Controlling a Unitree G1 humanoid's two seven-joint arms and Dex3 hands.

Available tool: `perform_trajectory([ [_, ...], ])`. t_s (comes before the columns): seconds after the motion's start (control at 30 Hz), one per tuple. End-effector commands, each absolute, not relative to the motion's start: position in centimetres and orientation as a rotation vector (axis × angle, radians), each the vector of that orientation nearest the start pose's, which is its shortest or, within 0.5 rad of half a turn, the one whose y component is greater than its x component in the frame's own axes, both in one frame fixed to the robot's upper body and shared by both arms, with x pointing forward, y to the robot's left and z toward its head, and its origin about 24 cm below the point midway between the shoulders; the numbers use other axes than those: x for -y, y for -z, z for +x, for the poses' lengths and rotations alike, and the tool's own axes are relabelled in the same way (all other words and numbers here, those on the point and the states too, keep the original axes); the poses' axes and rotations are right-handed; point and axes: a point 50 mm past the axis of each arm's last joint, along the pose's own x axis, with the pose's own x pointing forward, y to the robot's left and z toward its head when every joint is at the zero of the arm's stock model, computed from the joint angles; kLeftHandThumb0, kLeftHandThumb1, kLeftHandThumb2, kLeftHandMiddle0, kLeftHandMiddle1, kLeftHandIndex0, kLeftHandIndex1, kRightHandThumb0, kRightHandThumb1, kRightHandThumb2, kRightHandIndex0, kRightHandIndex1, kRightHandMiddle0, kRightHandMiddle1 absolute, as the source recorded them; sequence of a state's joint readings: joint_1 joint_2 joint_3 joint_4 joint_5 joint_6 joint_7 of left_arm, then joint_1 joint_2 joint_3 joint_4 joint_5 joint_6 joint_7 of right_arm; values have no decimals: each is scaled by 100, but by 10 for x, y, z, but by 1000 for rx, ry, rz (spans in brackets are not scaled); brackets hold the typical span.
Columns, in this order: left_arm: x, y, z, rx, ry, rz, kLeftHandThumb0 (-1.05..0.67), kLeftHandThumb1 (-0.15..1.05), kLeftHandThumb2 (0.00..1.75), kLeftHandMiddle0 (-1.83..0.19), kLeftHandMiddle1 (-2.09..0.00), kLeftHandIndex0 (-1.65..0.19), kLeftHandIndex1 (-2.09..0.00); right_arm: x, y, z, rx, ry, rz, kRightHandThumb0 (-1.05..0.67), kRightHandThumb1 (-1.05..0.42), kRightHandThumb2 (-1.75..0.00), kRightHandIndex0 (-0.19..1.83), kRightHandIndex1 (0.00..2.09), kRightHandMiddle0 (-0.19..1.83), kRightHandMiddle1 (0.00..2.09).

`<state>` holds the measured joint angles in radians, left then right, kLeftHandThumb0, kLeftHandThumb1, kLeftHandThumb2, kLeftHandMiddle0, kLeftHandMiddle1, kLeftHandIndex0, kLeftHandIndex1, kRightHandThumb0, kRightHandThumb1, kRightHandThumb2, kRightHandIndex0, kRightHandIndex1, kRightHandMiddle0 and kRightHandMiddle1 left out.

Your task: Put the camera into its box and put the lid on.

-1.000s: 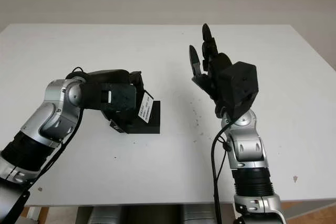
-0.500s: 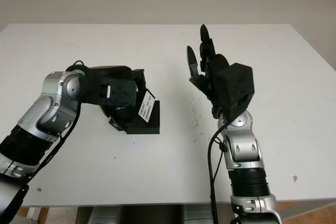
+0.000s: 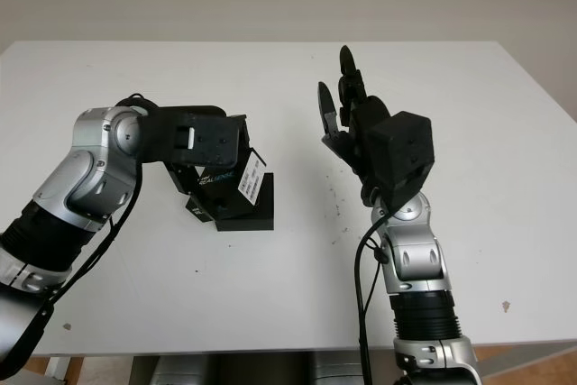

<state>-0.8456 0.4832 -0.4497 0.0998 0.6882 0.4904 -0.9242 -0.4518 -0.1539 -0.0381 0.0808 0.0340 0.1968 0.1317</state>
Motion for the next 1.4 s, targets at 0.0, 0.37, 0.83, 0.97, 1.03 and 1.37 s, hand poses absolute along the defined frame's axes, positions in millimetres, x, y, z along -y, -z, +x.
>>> perform_trajectory([
  [0.0,-106,-180,347,-248,686,1326,-20,105,33,-33,-189,-30,-198,148,-137,329,174,-179,-112,-69,-105,-66,-16,5,-17,4],
  [0.37,-95,-168,345,-234,658,1376,-19,105,37,-6,-209,17,-149,146,-135,330,180,-178,-125,-72,-105,-65,-15,5,-16,6],
  [0.83,-90,-166,345,-192,694,1457,-16,105,31,-22,-209,19,-148,144,-135,331,184,-181,-120,-71,-105,-65,-15,5,-15,6],
  [0.97,-88,-172,347,-171,691,1475,-14,105,26,-21,-209,19,-147,142,-136,331,185,-181,-119,-71,-105,-65,-14,6,-15,6],
  [1.03,-87,-175,348,-161,693,1495,-15,105,24,-25,-209,19,-154,142,-136,331,187,-181,-118,-71,-105,-65,-14,6,-15,6],
  [1.37,-86,-186,351,-162,688,1516,-12,105,18,-21,-209,19,-118,141,-135,331,182,-175,-99,-73,-105,-63,-14,5,-15,6],
])
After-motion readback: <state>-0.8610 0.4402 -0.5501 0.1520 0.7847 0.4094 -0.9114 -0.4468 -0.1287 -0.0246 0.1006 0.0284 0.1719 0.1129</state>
